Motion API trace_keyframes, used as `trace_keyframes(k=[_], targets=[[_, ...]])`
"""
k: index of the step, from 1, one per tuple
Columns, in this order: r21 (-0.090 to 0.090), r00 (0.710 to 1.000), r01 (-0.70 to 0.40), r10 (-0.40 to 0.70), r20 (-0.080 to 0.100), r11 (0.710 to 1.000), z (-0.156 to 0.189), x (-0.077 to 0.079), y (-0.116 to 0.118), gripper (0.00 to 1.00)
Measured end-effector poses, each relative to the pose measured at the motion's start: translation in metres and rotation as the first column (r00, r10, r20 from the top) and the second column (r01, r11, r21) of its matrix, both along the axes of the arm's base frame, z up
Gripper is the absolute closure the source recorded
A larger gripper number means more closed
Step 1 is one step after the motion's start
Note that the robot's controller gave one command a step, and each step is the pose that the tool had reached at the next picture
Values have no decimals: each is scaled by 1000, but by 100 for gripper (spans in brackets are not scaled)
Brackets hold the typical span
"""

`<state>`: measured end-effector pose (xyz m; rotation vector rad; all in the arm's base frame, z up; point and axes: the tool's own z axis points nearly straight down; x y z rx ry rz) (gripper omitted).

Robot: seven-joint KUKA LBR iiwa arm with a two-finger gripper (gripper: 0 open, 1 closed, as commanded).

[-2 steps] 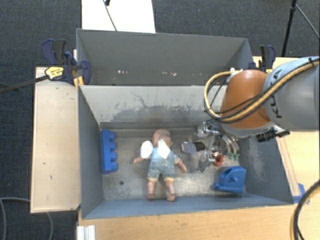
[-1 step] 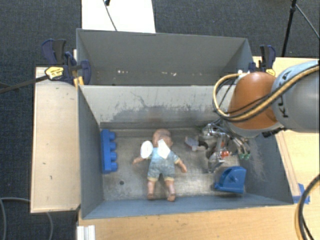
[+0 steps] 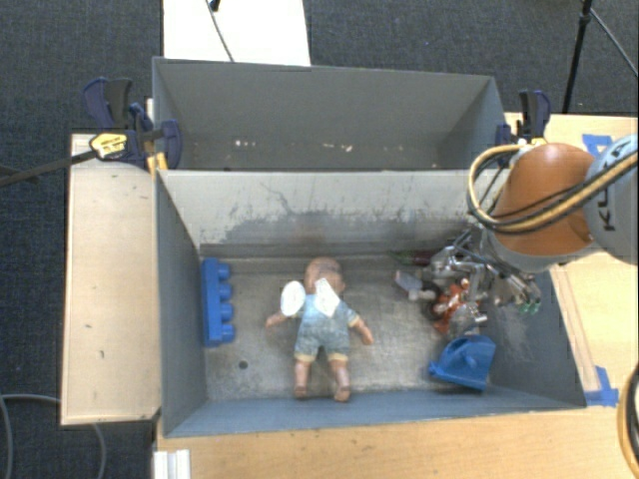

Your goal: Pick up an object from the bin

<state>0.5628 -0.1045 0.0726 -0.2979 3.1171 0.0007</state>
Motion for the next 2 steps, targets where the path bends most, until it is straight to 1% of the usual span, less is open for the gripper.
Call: trace_keyframes(k=[1,2], targets=[[0,993,-116,116,-8,993,-1,17,-30,0],[0,1000,2,-2,-7,1000,1,1,0,100]])
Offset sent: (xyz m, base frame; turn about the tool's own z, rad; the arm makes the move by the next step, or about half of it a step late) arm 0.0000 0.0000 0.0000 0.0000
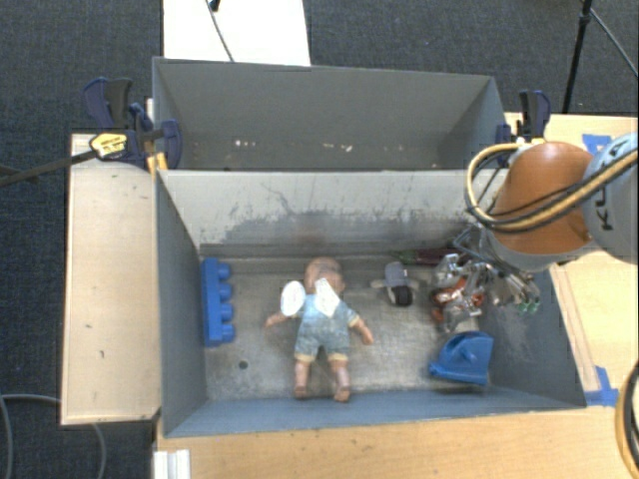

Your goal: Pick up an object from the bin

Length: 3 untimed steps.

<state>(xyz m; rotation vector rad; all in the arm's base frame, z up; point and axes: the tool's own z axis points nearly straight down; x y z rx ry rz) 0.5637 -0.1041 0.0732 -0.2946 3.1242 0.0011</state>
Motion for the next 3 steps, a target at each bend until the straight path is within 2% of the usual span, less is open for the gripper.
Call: trace_keyframes(k=[3], targets=[[1,1000,1,-1,-5,1000,4,-1,0,100]])
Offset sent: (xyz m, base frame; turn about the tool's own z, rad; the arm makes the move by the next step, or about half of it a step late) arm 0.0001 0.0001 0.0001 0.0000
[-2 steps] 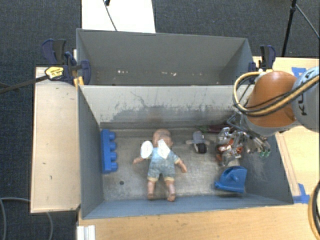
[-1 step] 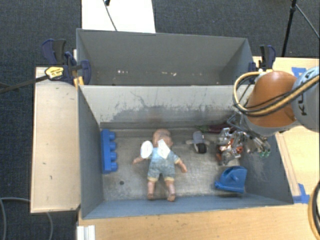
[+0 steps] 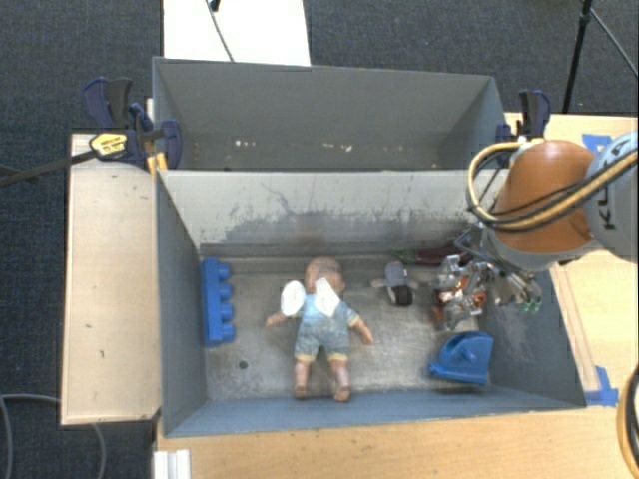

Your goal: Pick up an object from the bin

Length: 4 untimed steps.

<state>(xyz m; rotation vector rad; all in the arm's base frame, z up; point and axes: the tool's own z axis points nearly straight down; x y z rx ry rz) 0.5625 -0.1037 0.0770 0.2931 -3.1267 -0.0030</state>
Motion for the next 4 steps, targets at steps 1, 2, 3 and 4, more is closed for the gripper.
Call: trace_keyframes(k=[1,2,3,4], targets=[[1,1000,1,-1,-4,1000,20,-1,0,100],[-2,1000,2,-2,6,1000,34,2,0,100],[-2,1000,2,-2,10,1000,38,2,0,100],[-2,1000,3,-3,9,1000,38,2,0,100]])
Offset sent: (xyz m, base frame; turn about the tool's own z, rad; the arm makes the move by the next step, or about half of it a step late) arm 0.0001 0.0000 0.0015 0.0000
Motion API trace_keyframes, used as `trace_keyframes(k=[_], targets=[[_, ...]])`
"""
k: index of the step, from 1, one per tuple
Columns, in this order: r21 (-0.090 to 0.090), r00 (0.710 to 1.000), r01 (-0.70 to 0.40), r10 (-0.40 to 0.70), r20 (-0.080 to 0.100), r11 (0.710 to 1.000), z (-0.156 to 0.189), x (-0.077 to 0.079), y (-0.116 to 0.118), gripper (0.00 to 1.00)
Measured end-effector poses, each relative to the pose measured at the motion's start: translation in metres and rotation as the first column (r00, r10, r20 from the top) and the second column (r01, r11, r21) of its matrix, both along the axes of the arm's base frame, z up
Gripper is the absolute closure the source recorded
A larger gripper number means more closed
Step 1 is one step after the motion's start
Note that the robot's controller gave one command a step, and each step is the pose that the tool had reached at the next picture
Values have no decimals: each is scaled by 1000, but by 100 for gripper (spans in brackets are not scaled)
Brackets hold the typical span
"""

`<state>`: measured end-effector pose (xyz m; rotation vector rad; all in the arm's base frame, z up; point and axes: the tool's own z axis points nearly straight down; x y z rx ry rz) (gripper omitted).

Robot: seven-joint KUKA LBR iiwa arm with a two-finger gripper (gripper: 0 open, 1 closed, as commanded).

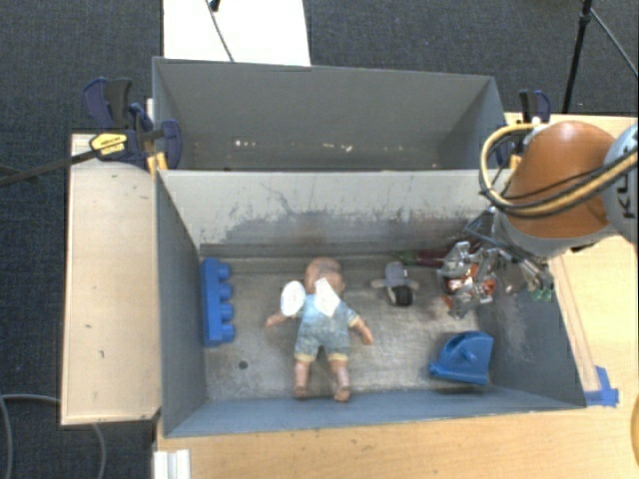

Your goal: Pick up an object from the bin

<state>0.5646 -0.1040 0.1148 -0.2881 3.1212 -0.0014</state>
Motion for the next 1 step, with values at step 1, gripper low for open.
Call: trace_keyframes(k=[1], targets=[[1,1000,1,-1,-3,1000,2,0,0,100]])
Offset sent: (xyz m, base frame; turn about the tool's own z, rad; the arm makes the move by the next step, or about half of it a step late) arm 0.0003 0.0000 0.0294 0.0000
